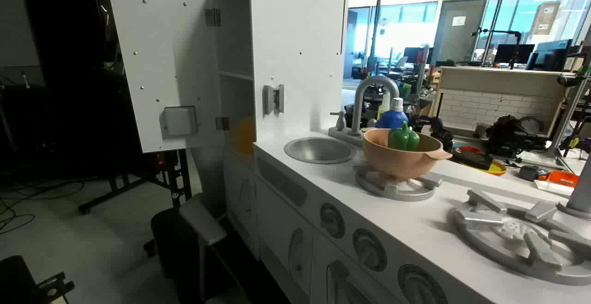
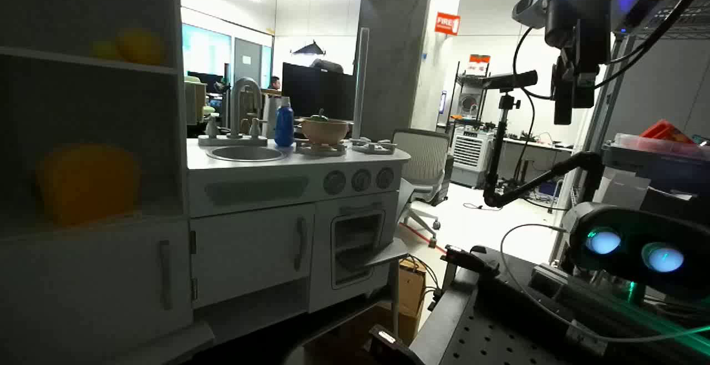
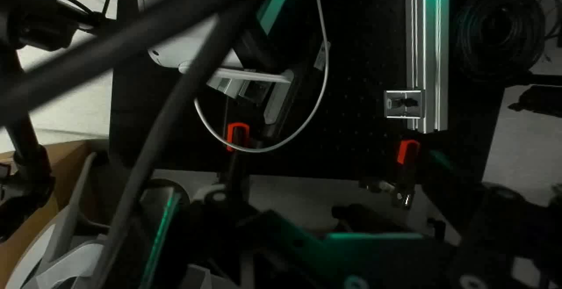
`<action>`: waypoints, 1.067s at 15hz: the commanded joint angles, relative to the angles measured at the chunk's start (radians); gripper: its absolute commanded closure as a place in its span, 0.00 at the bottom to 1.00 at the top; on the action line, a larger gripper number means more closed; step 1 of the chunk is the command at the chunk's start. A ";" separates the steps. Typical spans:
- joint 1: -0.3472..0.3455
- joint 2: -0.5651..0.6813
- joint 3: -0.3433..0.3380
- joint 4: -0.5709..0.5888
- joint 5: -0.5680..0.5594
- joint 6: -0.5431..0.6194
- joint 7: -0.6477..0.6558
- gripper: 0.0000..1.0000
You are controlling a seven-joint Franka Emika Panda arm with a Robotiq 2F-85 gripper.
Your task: Open the second cabinet door from the left, put the blue bottle and green pepper inside it, and then close the cabinet door
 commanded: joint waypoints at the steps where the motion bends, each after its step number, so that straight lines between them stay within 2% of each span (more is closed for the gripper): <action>1: -0.013 0.003 0.013 0.002 0.008 -0.001 -0.007 0.00; 5: -0.013 0.003 0.013 0.004 0.008 -0.001 -0.007 0.00; 8: 0.007 0.049 0.055 0.002 0.042 0.072 0.096 0.00; 11: 0.013 0.110 0.102 0.002 0.084 0.190 0.208 0.00; 16: 0.038 0.273 0.212 -0.013 0.124 0.465 0.380 0.00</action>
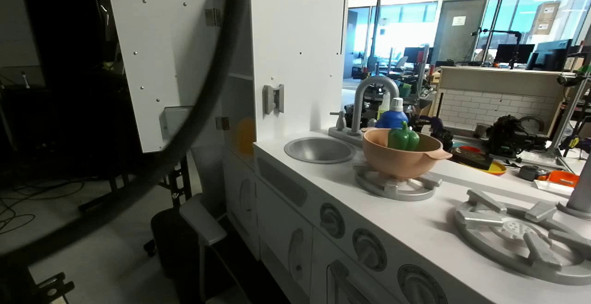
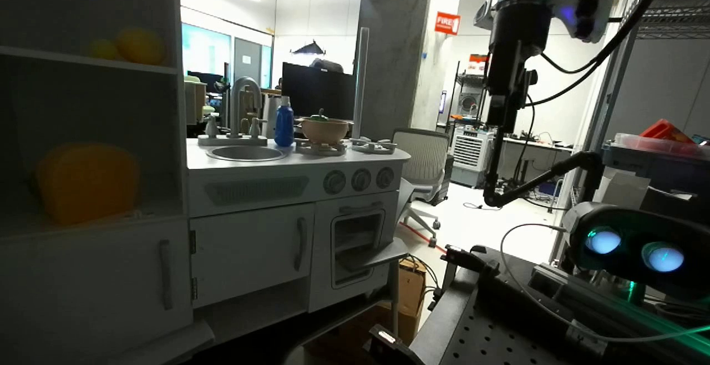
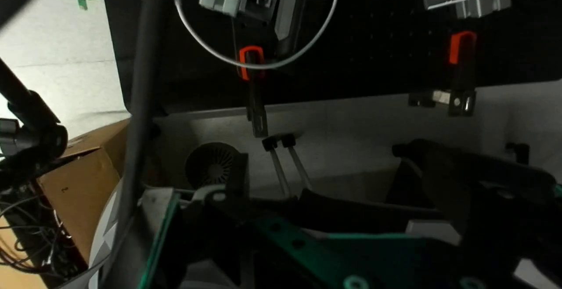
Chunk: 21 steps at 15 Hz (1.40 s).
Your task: Open the second cabinet door from the left, put the blue bottle and green pepper inside it, and then close the cabinet door
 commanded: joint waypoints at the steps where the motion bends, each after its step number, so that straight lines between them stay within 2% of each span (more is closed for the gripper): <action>1: 0.027 0.143 0.085 0.003 0.032 0.191 0.125 0.00; 6: 0.038 0.431 0.196 0.058 -0.004 0.512 0.335 0.00; 8: 0.032 0.572 0.213 0.108 -0.040 0.631 0.399 0.00; 9: 0.035 0.635 0.221 0.157 -0.077 0.652 0.451 0.00; 11: 0.054 0.766 0.187 0.244 -0.163 0.711 0.526 0.00; 14: 0.150 0.966 0.098 0.420 -0.239 0.756 0.625 0.00; 15: 0.191 1.026 0.073 0.493 -0.233 0.745 0.641 0.00; 17: 0.223 1.151 0.048 0.604 -0.193 0.765 0.623 0.00; 21: 0.311 1.264 -0.014 0.732 -0.177 0.764 0.640 0.00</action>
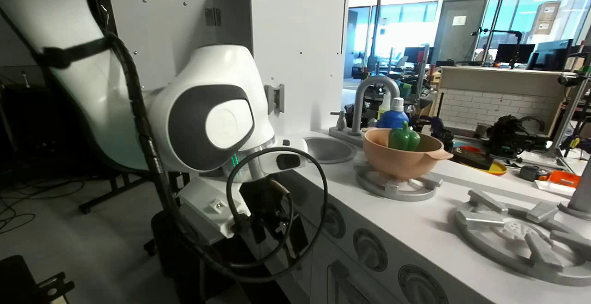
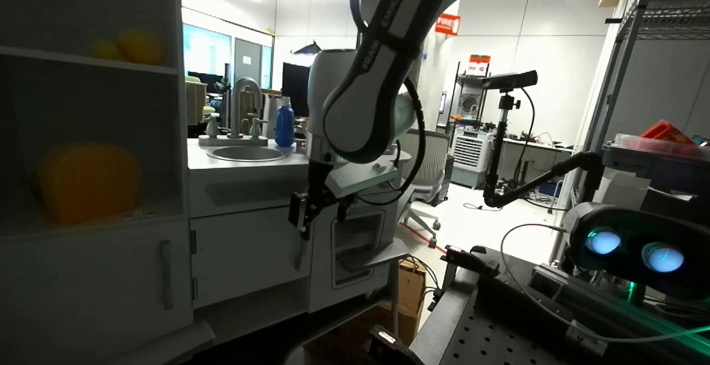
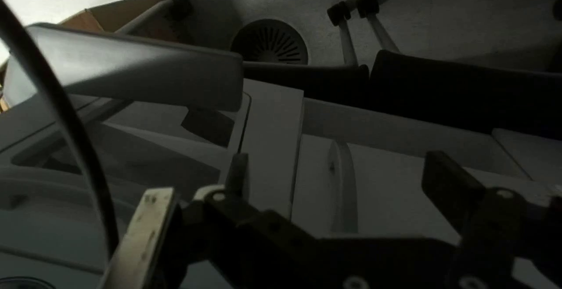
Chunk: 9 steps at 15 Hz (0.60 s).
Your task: Open the second cabinet door from the left, put the blue bottle and green pepper inside it, and then close the cabinet door
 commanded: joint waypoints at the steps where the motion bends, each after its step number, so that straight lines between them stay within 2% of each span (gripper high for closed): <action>1: 0.074 0.105 -0.067 0.104 0.021 0.046 0.011 0.00; 9: 0.149 0.180 -0.135 0.036 0.101 0.280 -0.015 0.00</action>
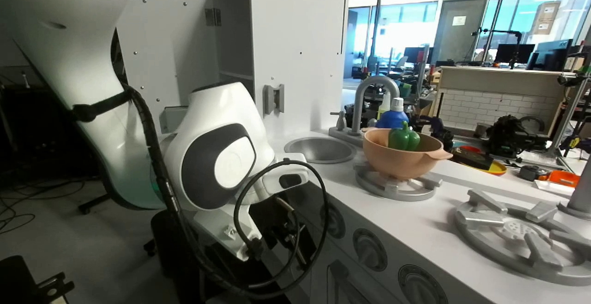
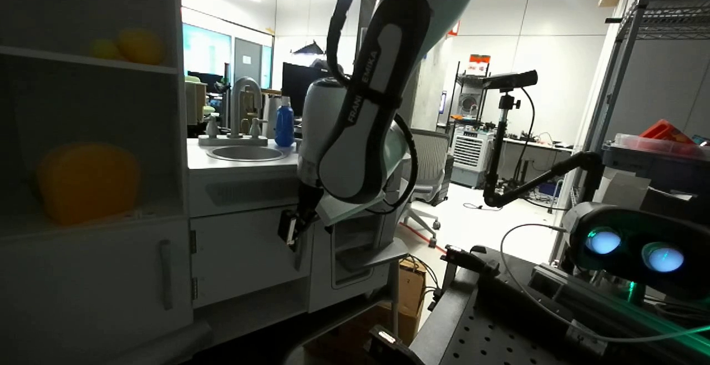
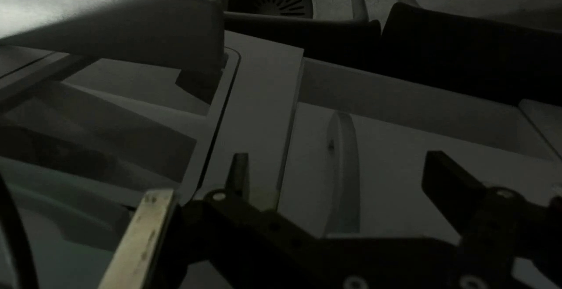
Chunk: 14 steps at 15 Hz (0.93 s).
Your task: Open the second cabinet door from the left, put the blue bottle and green pepper inside it, and then close the cabinet door
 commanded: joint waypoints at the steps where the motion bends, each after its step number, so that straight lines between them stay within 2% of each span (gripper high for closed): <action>1: 0.045 0.033 -0.031 -0.045 0.082 0.122 -0.038 0.00; 7: 0.089 0.062 -0.043 -0.079 0.253 0.272 -0.102 0.00; 14: 0.100 0.068 -0.038 -0.055 0.353 0.290 -0.167 0.00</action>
